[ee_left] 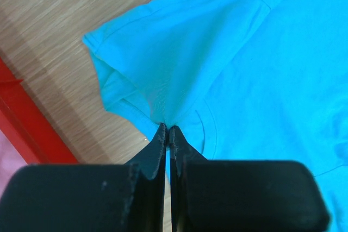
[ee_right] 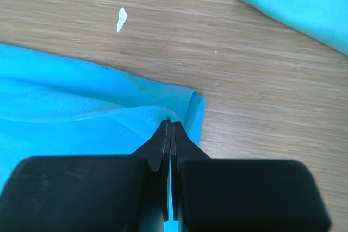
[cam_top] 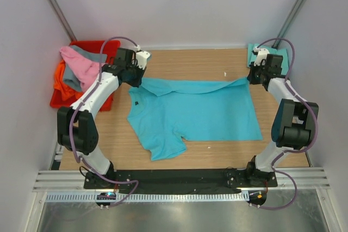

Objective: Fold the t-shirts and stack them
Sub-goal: Fold the tshirt

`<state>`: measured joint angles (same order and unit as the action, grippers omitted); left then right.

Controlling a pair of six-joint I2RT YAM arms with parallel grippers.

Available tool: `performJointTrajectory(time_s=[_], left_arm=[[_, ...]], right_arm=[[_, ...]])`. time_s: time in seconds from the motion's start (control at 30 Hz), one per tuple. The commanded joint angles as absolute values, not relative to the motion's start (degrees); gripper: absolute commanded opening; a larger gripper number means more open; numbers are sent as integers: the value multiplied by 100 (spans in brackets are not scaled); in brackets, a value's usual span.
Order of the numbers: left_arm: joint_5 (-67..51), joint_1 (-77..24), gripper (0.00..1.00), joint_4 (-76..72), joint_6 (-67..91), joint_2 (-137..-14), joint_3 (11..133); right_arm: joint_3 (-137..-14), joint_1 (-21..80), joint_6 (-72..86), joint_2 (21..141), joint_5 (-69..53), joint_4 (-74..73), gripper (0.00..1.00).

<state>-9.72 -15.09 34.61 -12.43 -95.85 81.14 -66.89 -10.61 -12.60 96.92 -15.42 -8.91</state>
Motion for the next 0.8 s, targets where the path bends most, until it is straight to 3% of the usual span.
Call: performJointTrajectory(time_s=[0.0,0.77], left_arm=[[-1081,-1521,0,3366,-1222,-9159,8034],[-1046,-1521,0,3366,-1266,-8824,7533]], right_arm=[[-6583,-1046,-1397,9378,-1564,-729,1],[-6188,-1099,-1714,9773,-1222,-853,1]])
